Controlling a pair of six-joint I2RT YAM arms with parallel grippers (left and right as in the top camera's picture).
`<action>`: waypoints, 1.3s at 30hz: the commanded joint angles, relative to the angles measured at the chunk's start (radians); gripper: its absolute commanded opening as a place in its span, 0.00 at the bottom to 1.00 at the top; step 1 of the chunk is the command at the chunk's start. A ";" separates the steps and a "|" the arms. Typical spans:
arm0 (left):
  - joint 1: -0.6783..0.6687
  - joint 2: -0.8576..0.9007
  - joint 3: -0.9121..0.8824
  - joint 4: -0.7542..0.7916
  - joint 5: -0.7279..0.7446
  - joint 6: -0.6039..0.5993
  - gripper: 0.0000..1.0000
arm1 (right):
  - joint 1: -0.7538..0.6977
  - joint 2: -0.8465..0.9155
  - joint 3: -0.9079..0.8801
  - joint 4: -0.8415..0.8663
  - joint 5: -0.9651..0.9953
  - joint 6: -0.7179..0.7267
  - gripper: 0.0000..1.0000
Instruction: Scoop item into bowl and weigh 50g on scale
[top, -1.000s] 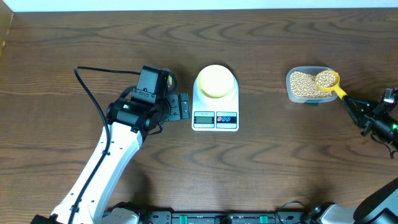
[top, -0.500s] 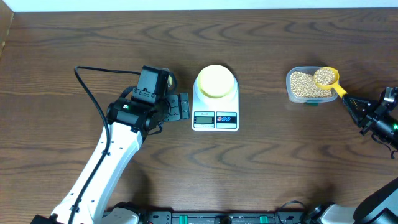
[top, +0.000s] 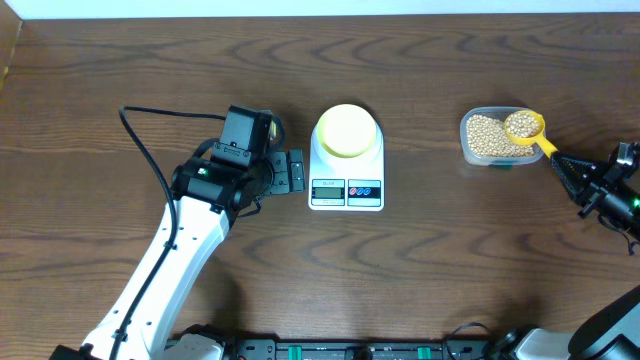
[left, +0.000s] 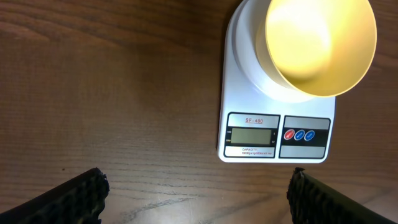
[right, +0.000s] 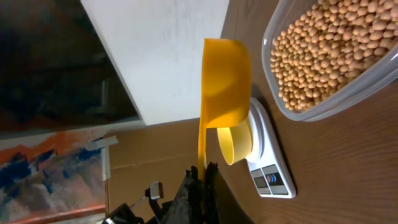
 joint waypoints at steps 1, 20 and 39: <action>0.005 -0.008 -0.005 -0.006 -0.021 0.009 0.94 | 0.004 0.005 -0.006 0.034 -0.018 0.003 0.01; 0.005 -0.008 -0.005 -0.006 -0.021 0.009 0.95 | 0.126 0.005 -0.006 0.109 -0.119 -0.002 0.01; 0.004 -0.008 -0.005 0.158 0.034 -0.068 0.95 | 0.126 0.005 -0.006 0.228 -0.175 -0.004 0.01</action>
